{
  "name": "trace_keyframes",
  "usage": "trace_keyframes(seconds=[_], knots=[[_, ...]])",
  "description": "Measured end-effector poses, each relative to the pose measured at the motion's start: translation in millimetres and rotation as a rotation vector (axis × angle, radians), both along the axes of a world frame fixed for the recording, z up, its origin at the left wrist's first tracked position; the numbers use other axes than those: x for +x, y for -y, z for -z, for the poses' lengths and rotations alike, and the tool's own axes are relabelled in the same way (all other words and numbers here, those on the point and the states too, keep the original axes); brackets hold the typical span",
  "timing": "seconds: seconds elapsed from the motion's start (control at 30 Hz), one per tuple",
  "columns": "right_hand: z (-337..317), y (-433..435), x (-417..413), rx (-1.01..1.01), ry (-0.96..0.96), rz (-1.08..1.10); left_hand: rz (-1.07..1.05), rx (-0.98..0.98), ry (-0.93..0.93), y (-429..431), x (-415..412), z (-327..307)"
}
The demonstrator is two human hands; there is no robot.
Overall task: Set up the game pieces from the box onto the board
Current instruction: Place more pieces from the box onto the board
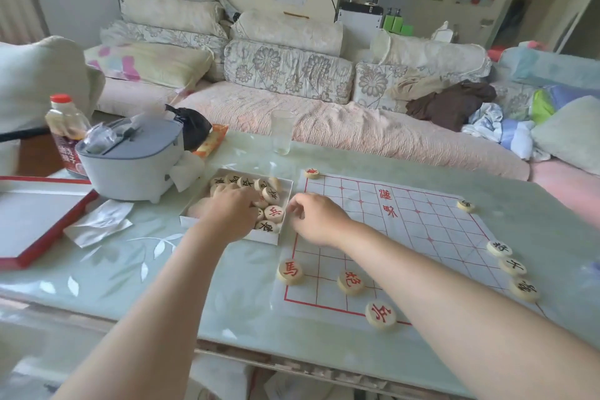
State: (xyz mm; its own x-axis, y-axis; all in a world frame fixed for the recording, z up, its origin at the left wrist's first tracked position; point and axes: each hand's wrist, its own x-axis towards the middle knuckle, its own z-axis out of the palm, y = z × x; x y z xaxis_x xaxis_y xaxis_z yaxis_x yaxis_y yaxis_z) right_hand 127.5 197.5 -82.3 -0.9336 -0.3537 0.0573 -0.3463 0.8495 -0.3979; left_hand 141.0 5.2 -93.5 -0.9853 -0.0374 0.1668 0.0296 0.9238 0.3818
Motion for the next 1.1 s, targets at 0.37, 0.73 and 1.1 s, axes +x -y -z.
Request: trace_keyframes(seconds=[0.37, 0.73, 1.1], knots=[[15.1, 72.5, -37.7, 0.151, 0.028, -0.205, 0.024, 0.033, 0.067, 61.2, -1.5, 19.7], [14.9, 87.8, -51.4, 0.441, -0.028, -0.327, -0.015, 0.079, 0.099, 59.6, -4.3, 18.6], [8.8, 83.2, -48.0, 0.013, -0.152, -0.28, -0.127, 0.584, 0.024, 52.8, -7.0, 7.0]])
